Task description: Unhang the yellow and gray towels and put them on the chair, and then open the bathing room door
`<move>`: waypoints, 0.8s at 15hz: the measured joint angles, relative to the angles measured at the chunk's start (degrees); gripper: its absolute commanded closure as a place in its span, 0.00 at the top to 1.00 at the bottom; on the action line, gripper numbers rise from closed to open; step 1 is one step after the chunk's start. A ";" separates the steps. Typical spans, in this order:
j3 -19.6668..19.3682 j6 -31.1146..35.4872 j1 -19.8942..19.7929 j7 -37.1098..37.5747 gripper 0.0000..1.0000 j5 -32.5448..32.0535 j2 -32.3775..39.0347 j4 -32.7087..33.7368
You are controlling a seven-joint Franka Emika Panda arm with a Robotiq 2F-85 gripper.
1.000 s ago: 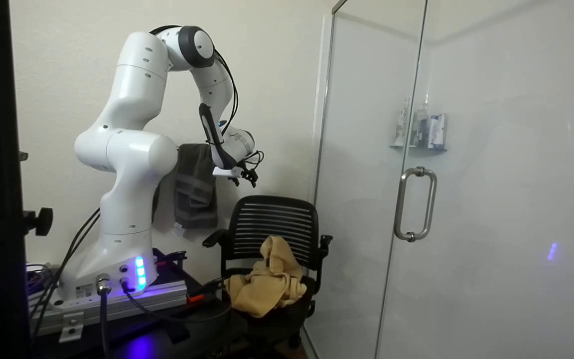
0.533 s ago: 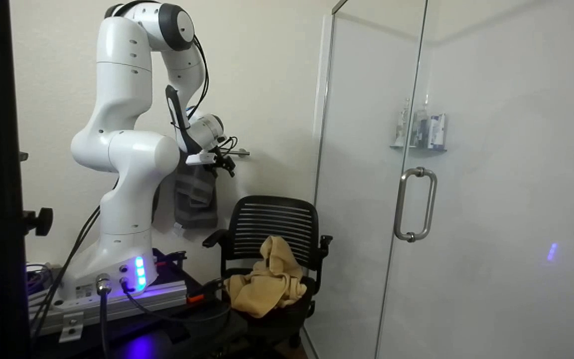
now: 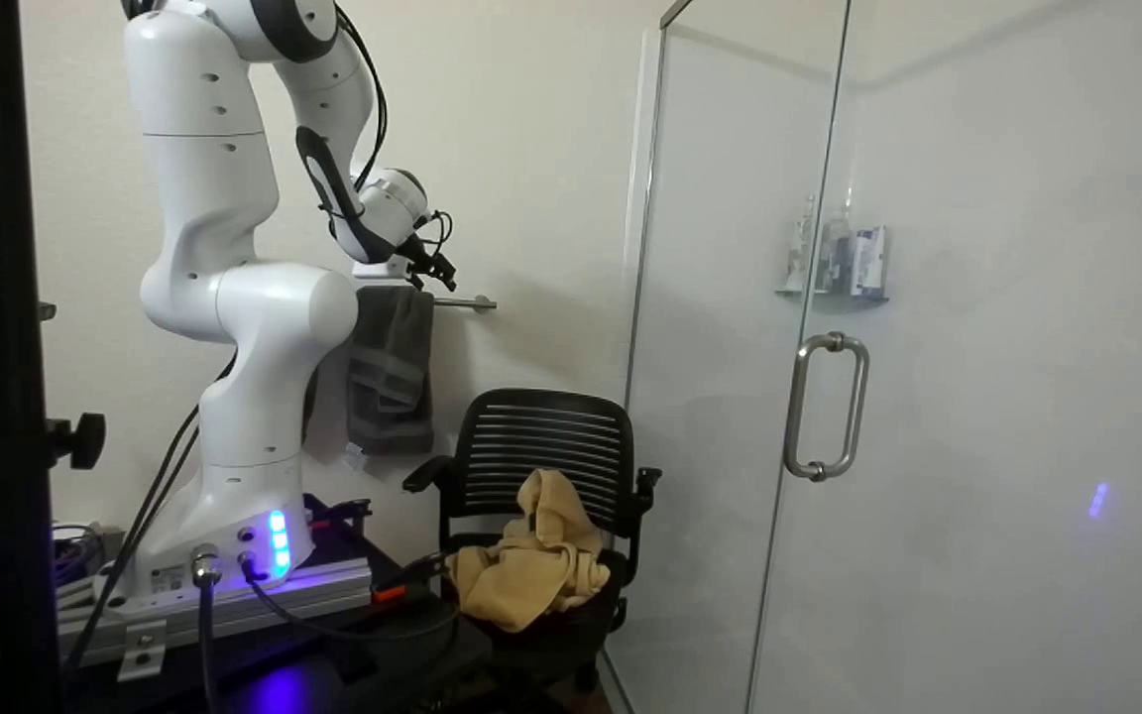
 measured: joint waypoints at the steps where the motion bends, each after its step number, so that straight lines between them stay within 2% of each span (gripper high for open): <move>1: 0.00 0.10 -0.45 1.03 1.00 -0.70 -1.55 -0.67; 4: -0.93 1.49 -0.48 1.81 1.00 -0.62 -1.74 -1.00; 7: -4.70 13.09 -2.18 7.82 1.00 -4.51 1.45 -0.69; 9: -7.19 19.46 -3.40 9.87 1.00 -4.81 4.73 0.50; 11: -8.82 23.72 -3.75 10.41 1.00 -4.18 8.21 2.07; 12: -8.05 26.38 -4.90 8.08 1.00 -0.22 10.11 2.45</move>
